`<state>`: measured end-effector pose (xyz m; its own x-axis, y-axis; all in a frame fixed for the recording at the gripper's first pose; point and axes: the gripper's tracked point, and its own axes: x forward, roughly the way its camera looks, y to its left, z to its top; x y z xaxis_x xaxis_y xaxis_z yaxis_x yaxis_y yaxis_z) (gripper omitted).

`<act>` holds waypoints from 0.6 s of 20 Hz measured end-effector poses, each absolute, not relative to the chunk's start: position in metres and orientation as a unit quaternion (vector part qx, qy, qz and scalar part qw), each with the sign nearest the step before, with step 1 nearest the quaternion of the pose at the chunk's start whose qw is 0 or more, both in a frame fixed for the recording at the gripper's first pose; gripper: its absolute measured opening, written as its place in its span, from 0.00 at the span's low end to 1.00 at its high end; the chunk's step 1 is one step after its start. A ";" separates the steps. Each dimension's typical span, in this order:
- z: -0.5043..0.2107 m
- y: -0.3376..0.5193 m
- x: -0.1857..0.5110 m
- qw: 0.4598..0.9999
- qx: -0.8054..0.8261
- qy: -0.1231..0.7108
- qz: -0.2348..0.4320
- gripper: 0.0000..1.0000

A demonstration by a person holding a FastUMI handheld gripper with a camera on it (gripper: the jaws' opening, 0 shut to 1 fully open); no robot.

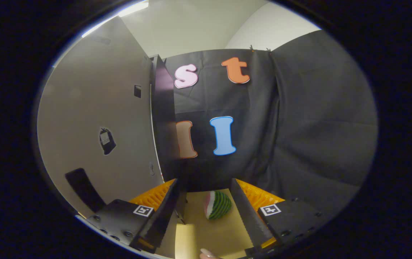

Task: Open the shoe cabinet door, grab the shoes and put them into the shoe cabinet, then close the shoe cabinet door.

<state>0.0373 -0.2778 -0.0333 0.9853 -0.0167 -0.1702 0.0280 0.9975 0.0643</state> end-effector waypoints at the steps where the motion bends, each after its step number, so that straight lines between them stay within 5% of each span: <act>1: -0.035 -0.272 0.041 0.996 0.030 0.085 -0.005 0.91; 12: -0.031 -0.228 0.049 0.997 0.016 0.067 0.023 0.88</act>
<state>0.0493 -0.2283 -0.0308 0.9900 0.0479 -0.1328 -0.0437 0.9984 0.0349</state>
